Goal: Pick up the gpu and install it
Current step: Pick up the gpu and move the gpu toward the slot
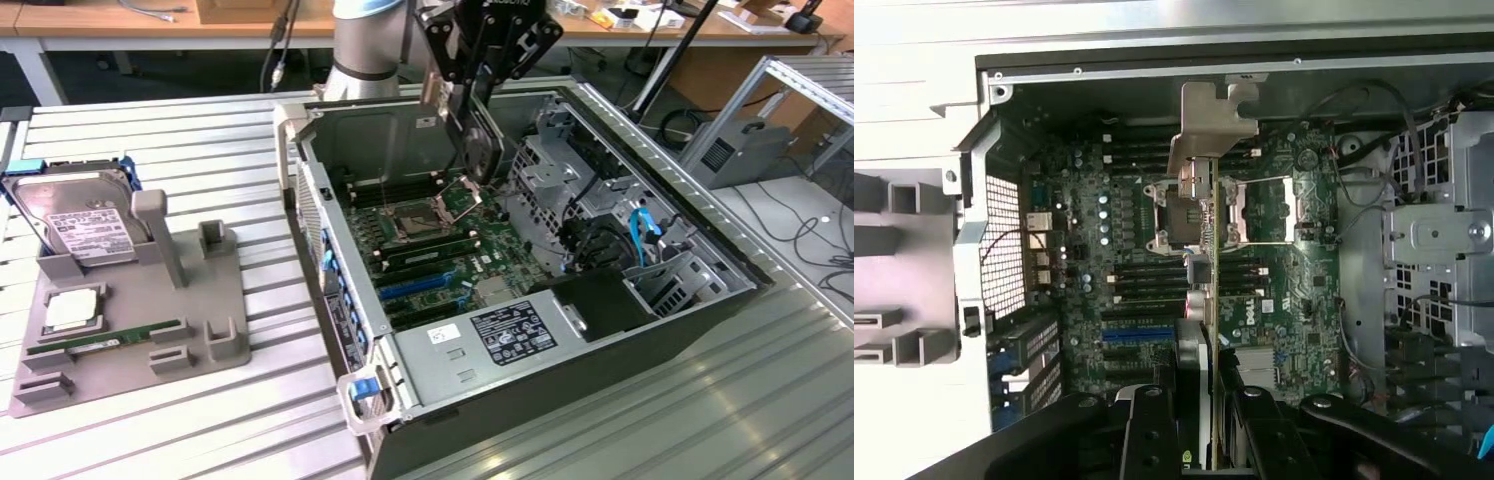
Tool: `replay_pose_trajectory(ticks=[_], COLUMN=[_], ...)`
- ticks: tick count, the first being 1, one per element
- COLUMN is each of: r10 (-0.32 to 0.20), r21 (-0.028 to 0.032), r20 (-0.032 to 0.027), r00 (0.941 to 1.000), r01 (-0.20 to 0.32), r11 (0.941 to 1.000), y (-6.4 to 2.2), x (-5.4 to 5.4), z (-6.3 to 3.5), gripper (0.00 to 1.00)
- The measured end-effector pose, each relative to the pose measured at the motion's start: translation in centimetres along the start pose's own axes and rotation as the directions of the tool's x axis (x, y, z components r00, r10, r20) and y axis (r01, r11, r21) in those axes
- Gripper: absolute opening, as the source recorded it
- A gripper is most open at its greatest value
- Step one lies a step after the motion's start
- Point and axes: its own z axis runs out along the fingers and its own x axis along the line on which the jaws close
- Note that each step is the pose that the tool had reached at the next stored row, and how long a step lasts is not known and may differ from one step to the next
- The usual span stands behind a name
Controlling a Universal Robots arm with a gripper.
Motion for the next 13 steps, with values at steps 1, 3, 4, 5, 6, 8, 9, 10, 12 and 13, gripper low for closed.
replay_pose_trajectory(ticks=[1, 3, 4, 5, 6, 8, 9, 10, 12, 13], r10=[0.0, 0.0, 0.0, 0.0, 0.0, 0.0, 0.0, 0.0, 0.0, 0.0], r21=[0.0, 0.0, 0.0, 0.0, -0.0001, -0.0001, 0.0, -0.0001, -0.0001, -0.0001], r20=[-0.0001, -0.0001, 0.0, 0.0, 0.0, 0.0, 0.0, -0.0001, 0.0, 0.0], r00=[1.0, 1.0, 1.0, 1.0, 1.0, 1.0, 1.0, 1.0, 1.0, 1.0], r01=[0.0, 0.0, 0.0, 0.0, 0.0, 0.0, 0.0, 0.0, 0.0, 0.0], r11=[1.0, 1.0, 1.0, 1.0, 1.0, 1.0, 1.0, 1.0, 1.0, 1.0], y=[-0.01, -0.02, -0.03, -0.03, -0.03, -0.04, -0.04, -0.04, -0.04, -0.04], x=[-0.2, -0.4, -0.5, -0.7, -0.8, -1.1, -1.2, -1.3, -1.4, -1.5], z=[0.12, 0.35, 0.42, 0.48, 0.56, 0.72, 0.78, 0.82, 0.88, 0.95], gripper=[0.27, 0.27, 0.27, 0.27, 0.27, 0.27, 0.27, 0.27, 0.27, 0.27])
